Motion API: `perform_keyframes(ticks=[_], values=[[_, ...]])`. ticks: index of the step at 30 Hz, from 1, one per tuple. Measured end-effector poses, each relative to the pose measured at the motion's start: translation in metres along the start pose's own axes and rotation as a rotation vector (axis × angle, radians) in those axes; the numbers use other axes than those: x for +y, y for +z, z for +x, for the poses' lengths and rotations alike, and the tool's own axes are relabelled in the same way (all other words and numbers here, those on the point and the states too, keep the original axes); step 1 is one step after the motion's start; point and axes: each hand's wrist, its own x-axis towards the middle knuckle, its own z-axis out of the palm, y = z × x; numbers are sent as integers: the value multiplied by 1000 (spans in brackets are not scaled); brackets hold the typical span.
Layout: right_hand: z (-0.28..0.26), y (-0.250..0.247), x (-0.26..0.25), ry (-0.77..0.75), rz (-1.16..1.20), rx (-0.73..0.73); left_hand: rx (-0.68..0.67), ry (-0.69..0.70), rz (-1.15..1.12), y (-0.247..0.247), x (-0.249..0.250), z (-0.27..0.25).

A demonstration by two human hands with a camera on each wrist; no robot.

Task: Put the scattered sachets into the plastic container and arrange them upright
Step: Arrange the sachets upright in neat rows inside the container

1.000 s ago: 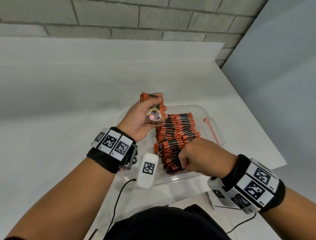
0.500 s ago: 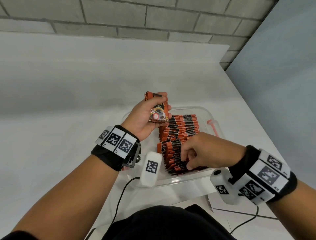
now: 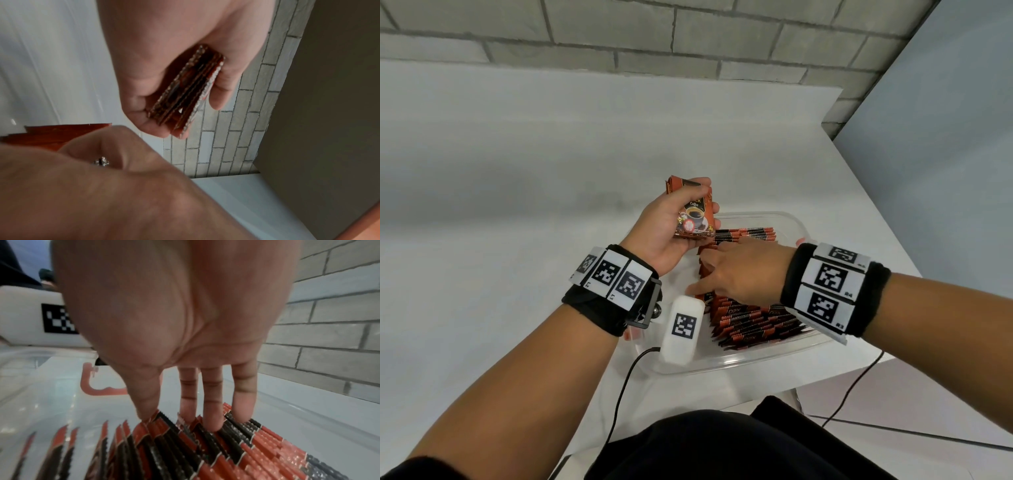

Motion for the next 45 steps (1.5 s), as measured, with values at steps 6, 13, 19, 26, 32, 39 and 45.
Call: perform_keyframes(ticks=[6,13,19,26,32,39,45], values=[[11,-4,0,17,-17,63,-6,2,-16,-2,1,2],[13,-5,-4,38,-25,109,1,1,-9,-2,2,4],[13,-6,0,55,35,85,1,-5,-8,-2,3,5],[8,-10,12,47,159,117,5,10,-59,-4,5,6],[9,-3,5,29,66,64,3,2,-31,-5,5,8],[14,5,12,68,185,125,6,-9,-30,-6,4,9],[10,2,19,137,436,177,4,-10,-40,-7,4,10]])
